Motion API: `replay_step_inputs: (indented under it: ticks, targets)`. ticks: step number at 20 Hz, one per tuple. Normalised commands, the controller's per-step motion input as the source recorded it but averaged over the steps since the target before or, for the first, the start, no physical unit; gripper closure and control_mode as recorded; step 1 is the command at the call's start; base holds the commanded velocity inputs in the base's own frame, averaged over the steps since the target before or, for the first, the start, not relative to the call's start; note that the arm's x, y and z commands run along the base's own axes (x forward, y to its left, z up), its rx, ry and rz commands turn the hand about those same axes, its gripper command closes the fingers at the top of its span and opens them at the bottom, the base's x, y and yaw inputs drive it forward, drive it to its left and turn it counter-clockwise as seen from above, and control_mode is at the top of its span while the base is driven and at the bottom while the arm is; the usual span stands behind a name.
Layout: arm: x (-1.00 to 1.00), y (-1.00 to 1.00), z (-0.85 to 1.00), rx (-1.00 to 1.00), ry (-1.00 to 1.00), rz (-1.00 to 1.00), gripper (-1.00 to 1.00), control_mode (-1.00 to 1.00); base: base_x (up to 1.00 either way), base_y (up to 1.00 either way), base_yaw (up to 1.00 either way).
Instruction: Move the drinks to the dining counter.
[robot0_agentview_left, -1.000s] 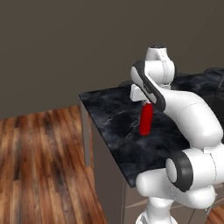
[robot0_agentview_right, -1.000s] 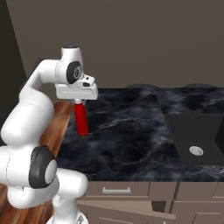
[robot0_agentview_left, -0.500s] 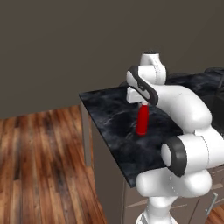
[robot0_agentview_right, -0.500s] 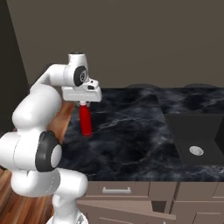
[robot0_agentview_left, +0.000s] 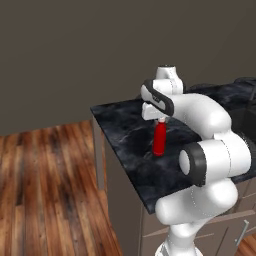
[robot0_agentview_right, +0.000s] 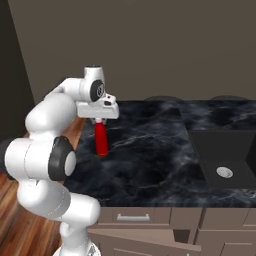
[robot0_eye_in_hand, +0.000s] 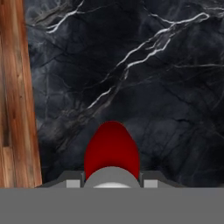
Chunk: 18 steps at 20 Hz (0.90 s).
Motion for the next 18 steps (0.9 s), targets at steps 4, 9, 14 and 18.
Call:
replay_step_inputs:
  ticks: [4,9,14,18]
  targets:
    - [0.13,0.00,-0.26,0.00,0.00,0.00,1.00,-1.00,0.00,0.00,0.00]
    - [0.07,0.00,-0.19,0.00,0.00,0.00,1.00,-1.00,0.00,0.00,0.00]
    - [0.12,0.00,-0.11,0.00,0.00,0.00,1.00,-1.00,0.00,0.00,0.00]
    - [0.07,0.00,-0.08,0.00,0.00,0.00,1.00,-1.00,0.00,0.00,0.00]
